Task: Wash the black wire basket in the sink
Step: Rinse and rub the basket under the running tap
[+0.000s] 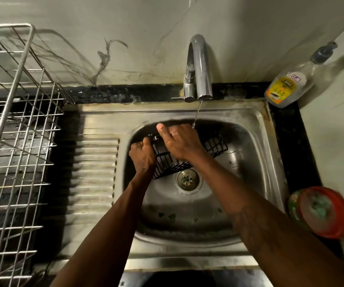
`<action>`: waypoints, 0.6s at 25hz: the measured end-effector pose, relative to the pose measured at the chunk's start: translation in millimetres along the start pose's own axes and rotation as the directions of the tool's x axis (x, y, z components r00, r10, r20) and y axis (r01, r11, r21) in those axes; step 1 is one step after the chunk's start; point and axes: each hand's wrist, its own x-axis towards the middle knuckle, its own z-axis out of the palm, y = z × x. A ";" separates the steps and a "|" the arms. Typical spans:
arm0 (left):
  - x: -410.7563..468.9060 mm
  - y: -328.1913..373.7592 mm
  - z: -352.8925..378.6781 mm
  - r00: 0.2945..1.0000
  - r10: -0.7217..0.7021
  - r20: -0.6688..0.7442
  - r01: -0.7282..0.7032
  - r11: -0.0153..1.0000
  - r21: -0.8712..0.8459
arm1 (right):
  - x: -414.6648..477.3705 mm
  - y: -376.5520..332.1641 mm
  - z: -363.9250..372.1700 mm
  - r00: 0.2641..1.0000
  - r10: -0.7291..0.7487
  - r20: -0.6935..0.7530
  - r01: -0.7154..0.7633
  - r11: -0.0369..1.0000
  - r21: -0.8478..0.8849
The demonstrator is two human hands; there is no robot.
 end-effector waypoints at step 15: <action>-11.3 -1.5 -4.7 0.996 0.078 0.031 -0.078 0.997 0.010 | -24.8 65.4 -1.5 0.964 0.263 0.034 -0.264 0.950 0.169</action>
